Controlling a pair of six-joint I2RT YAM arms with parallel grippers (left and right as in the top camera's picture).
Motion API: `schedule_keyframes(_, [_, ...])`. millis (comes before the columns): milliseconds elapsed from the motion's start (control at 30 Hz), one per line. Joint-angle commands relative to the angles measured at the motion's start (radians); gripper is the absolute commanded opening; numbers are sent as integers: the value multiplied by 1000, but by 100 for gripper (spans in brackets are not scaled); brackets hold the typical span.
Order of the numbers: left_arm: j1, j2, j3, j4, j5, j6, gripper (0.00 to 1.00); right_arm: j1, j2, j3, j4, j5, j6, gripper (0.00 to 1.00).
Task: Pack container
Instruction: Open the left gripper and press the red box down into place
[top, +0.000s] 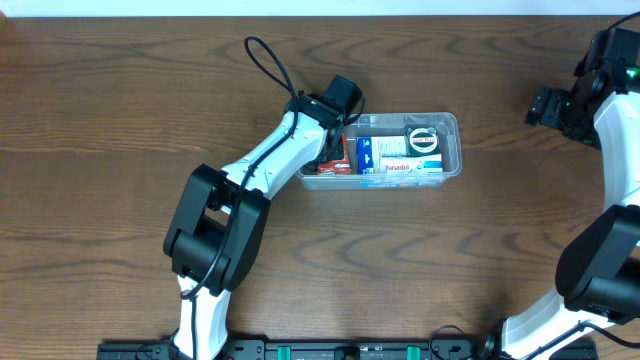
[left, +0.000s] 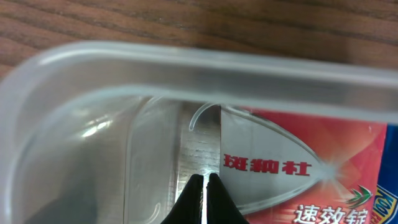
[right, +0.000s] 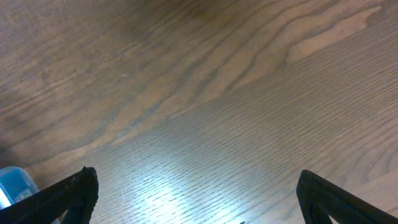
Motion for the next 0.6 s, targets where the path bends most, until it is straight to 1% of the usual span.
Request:
schedule_keyframes(0, [5,15,-6,-1,16,47,6,-4,-16,11,-1,6,-11,99])
schedule_keyframes(200, [5,15,-6,10,39,124,6,-4,-16,11,-1,6,-11,99])
schedule_keyframes(500, [5,15,-6,23,40,132,6,-4,-16,11,-1,6,-11,99])
schedule_keyframes(567, [5,15,-6,31,68,171,6,-4,-16,11,-1,6,-11,99])
